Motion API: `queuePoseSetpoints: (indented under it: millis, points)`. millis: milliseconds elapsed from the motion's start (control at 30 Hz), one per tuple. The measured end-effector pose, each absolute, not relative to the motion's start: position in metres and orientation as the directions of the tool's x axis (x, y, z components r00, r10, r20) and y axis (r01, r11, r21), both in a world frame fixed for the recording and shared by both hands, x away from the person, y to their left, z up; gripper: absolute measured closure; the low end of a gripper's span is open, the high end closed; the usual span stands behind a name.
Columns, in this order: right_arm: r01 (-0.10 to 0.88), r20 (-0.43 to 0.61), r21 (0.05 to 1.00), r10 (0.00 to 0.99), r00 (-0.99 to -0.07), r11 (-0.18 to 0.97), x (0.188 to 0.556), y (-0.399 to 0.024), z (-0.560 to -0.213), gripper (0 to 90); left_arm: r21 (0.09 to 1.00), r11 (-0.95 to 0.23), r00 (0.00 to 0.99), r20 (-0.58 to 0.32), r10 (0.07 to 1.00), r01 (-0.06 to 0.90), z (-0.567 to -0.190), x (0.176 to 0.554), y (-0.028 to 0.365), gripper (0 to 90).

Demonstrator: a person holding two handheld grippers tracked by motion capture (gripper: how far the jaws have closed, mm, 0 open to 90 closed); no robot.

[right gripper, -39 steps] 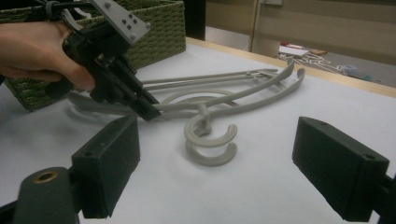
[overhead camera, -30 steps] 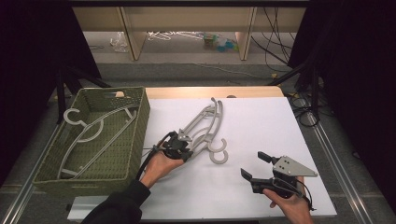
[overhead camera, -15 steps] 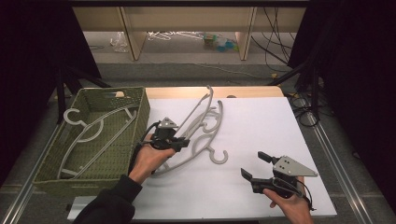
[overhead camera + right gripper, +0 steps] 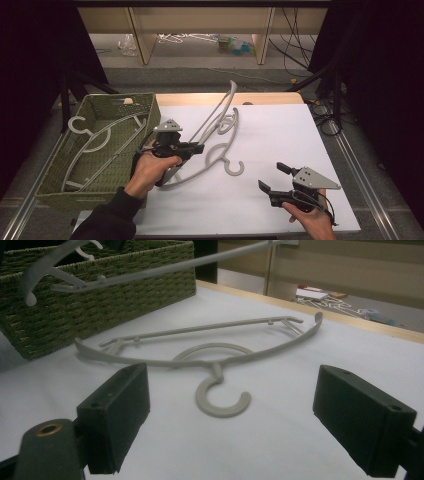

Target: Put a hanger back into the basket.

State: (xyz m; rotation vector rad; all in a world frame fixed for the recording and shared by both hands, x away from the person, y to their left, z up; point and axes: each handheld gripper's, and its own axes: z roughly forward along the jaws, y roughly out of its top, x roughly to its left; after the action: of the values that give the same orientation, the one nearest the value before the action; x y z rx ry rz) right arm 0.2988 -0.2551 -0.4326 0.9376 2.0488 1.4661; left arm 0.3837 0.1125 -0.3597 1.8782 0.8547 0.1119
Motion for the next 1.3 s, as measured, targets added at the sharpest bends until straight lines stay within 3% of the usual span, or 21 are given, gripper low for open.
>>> queuePoseSetpoints:
  millis: [567, 967, 1300]
  points:
    - [0.270, 0.030, 0.941, 0.744, -0.668, 0.205, 0.299, -0.255, -0.433, 16.0, 0.858, -0.142, 0.731, -0.322, 0.602, 0.495, -0.322, 0.363, 0.172, 81.2]
    - [0.274, 0.033, 0.940, 0.743, -0.668, 0.205, 0.299, -0.255, -0.433, 16.0, 0.873, -0.173, 0.743, -0.266, 0.615, 0.456, -0.297, 0.350, 0.219, 81.2]
    - [0.275, 0.033, 0.939, 0.744, -0.667, 0.205, 0.299, -0.255, -0.433, 15.9, 0.871, -0.182, 0.737, -0.254, 0.626, 0.456, -0.308, 0.347, 0.254, 81.2]
